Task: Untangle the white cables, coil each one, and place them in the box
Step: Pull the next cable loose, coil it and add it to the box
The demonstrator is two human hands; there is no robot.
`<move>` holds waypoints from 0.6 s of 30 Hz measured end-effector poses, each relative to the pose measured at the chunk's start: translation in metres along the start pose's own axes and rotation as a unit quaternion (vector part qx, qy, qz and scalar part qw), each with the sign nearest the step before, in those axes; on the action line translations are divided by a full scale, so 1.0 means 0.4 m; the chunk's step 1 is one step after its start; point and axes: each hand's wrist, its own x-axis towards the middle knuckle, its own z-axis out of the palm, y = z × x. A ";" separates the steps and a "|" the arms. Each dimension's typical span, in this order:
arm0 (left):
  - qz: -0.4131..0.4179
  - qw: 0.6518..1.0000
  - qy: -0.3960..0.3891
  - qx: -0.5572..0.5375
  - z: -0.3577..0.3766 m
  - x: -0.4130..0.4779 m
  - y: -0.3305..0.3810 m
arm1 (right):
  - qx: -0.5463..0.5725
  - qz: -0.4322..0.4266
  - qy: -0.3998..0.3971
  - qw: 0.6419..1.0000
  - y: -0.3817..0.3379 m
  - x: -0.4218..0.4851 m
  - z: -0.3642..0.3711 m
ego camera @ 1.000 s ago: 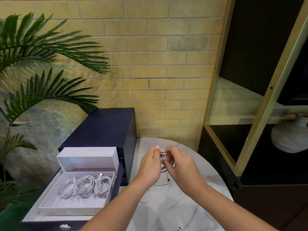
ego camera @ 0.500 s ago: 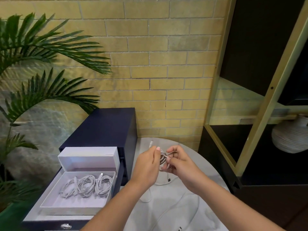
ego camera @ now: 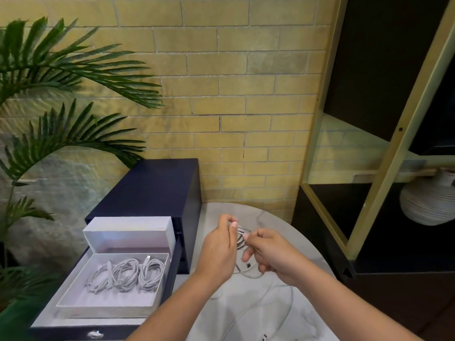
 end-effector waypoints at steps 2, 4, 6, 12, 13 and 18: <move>-0.005 1.000 -0.003 -0.001 0.003 0.000 0.000 | -0.001 -0.001 -0.019 1.000 0.000 -0.002 -0.008; -0.012 1.000 -0.011 -0.004 0.003 0.002 -0.001 | -0.011 -0.008 -0.057 0.998 0.001 -0.006 -0.013; -0.015 1.000 -0.017 -0.002 0.000 0.005 -0.001 | -0.032 -0.013 -0.091 0.995 0.004 -0.010 -0.016; -0.017 0.999 -0.034 0.034 -0.018 0.021 -0.004 | -0.008 -0.006 -0.107 0.994 0.017 -0.006 -0.033; -0.006 0.997 -0.044 0.056 -0.023 0.024 -0.008 | -0.009 -0.002 -0.106 0.994 0.014 -0.005 -0.035; 0.015 0.995 -0.057 0.082 -0.028 0.020 -0.024 | -0.134 -0.029 -0.077 0.987 0.021 0.005 -0.038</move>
